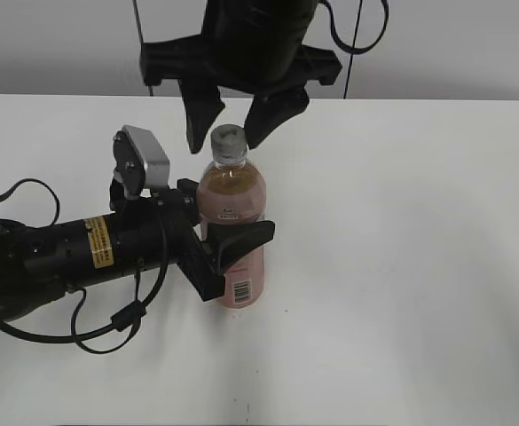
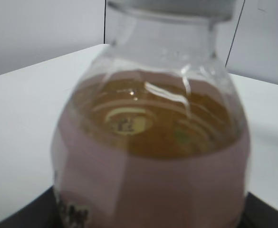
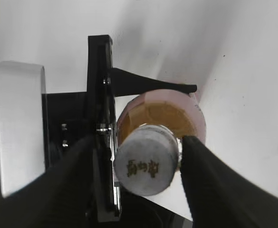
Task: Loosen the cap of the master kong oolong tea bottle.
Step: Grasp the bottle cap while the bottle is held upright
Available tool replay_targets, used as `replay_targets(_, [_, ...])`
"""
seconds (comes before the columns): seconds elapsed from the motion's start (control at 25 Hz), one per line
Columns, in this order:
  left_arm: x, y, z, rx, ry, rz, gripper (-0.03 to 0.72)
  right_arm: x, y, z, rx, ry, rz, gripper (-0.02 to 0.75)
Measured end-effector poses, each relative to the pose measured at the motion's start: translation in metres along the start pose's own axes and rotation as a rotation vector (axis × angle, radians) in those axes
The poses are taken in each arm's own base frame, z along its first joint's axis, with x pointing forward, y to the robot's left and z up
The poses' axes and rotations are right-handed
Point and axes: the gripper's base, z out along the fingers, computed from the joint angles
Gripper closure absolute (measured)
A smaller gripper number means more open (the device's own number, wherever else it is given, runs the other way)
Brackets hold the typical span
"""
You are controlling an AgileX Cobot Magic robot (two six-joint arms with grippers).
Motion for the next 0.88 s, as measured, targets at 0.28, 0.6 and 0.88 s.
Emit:
replay_targets(0.28, [0.0,0.0,0.0,0.0,0.0,0.0,0.288,0.0042,-0.0019,0.0069,0.004,0.028,0.006,0.336])
replay_targets(0.6, [0.0,0.0,0.0,0.0,0.0,-0.003,0.288,0.0041,-0.0031,0.0069,0.017,0.028,-0.067,0.444])
replay_targets(0.88, [0.0,0.0,0.0,0.0,0.0,-0.003,0.288,0.004,-0.0034,0.0064,0.015,0.029,-0.465,0.451])
